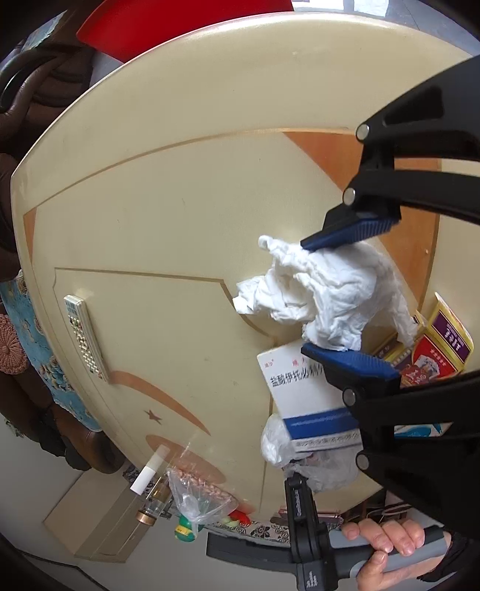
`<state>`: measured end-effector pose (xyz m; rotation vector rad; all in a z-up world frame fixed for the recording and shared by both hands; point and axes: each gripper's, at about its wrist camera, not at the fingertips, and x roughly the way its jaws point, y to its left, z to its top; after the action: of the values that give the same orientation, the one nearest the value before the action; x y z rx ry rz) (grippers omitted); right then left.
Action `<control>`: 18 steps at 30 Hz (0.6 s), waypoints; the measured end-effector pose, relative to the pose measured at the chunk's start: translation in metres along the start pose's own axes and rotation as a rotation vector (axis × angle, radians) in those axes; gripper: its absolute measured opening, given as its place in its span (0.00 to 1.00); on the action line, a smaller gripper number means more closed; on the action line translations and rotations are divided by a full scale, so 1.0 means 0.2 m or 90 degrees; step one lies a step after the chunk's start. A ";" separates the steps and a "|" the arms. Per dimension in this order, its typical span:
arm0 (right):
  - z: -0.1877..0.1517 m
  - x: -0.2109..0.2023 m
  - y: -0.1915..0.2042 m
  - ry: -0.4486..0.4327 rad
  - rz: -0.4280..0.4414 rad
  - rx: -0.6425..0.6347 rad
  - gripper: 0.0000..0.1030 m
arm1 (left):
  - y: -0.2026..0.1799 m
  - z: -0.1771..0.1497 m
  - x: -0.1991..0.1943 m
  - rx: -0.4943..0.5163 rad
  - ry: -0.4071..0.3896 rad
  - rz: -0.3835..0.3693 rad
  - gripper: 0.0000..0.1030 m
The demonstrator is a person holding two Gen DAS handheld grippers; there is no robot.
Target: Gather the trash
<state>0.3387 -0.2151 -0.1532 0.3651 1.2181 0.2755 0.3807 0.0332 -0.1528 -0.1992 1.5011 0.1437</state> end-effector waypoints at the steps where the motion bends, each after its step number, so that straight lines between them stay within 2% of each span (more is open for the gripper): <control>1: 0.00 0.00 0.00 0.000 -0.001 0.001 0.38 | 0.00 0.00 0.00 0.002 0.002 -0.005 0.28; 3: 0.00 -0.01 -0.01 -0.003 0.000 0.003 0.31 | -0.01 0.01 0.00 0.011 0.001 -0.010 0.28; 6: 0.00 -0.03 -0.02 -0.010 -0.006 0.000 0.26 | -0.01 0.01 0.01 0.024 -0.003 -0.016 0.28; 13: 0.01 -0.14 -0.05 -0.043 -0.031 -0.012 0.23 | 0.06 0.01 0.01 0.029 -0.009 -0.035 0.28; 18: 0.01 -0.23 -0.06 -0.065 -0.056 -0.022 0.23 | 0.19 0.04 -0.02 0.031 -0.015 -0.040 0.28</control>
<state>0.3255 -0.2439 -0.1190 0.2923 1.1243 0.1997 0.3798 0.0720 -0.1497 -0.2039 1.4710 0.0585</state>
